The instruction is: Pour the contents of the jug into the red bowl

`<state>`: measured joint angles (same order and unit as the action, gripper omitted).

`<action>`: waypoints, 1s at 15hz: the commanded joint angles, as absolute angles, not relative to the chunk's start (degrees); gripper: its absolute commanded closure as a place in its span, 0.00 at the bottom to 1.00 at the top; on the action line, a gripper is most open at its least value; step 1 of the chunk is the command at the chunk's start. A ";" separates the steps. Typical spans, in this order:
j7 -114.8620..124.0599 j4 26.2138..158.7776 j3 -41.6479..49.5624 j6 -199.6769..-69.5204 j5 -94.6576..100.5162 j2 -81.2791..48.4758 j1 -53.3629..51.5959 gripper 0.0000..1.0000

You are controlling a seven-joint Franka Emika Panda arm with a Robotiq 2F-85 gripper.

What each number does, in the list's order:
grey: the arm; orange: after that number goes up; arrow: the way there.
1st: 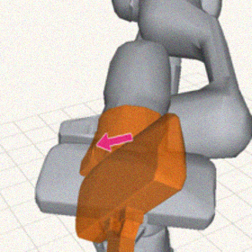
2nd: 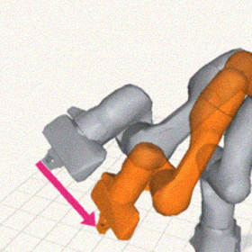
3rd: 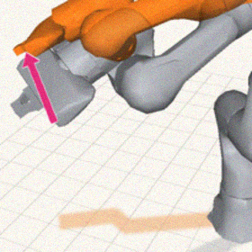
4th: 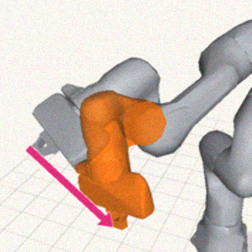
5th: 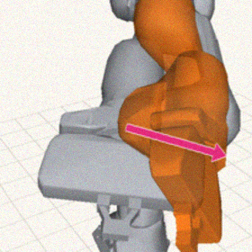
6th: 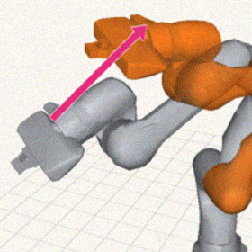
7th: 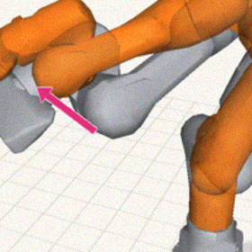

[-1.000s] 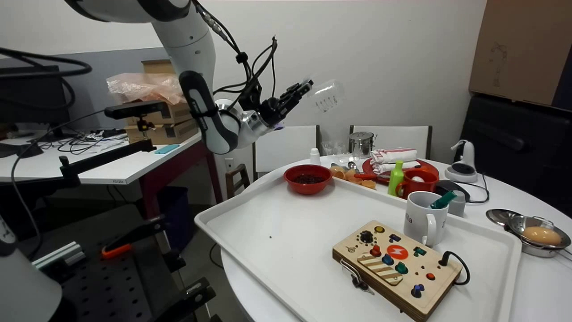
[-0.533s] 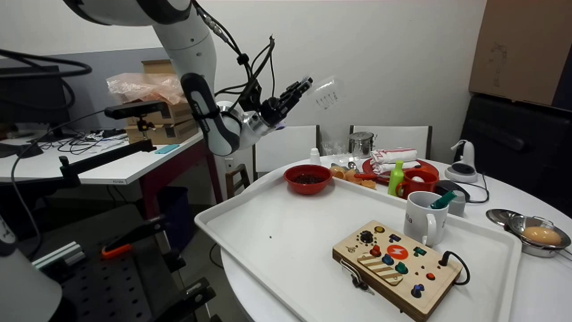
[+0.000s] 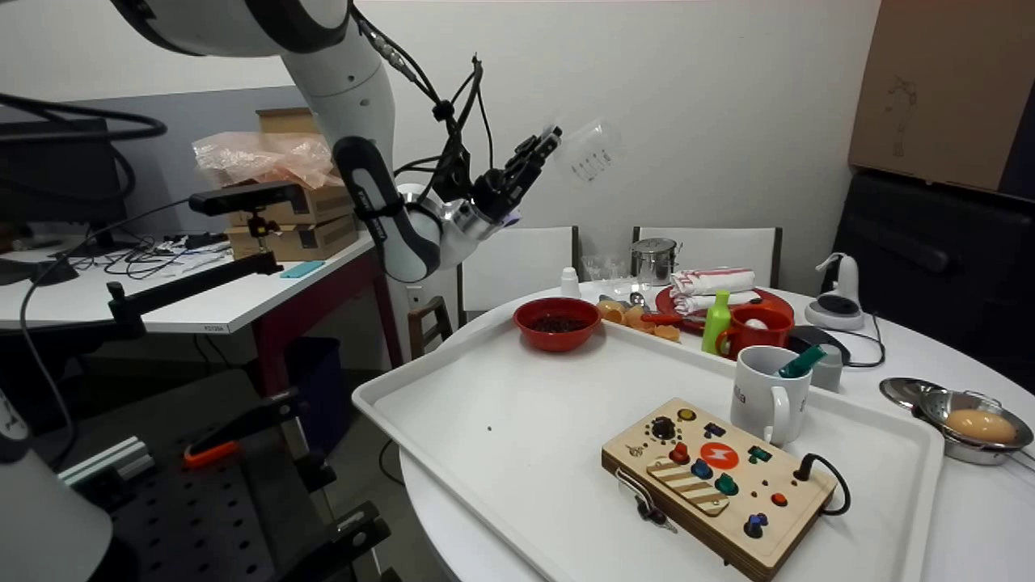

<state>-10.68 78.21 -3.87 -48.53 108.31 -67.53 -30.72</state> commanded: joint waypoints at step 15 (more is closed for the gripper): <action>-1.96 73.93 -4.12 -46.00 108.27 -69.86 -30.54 0.93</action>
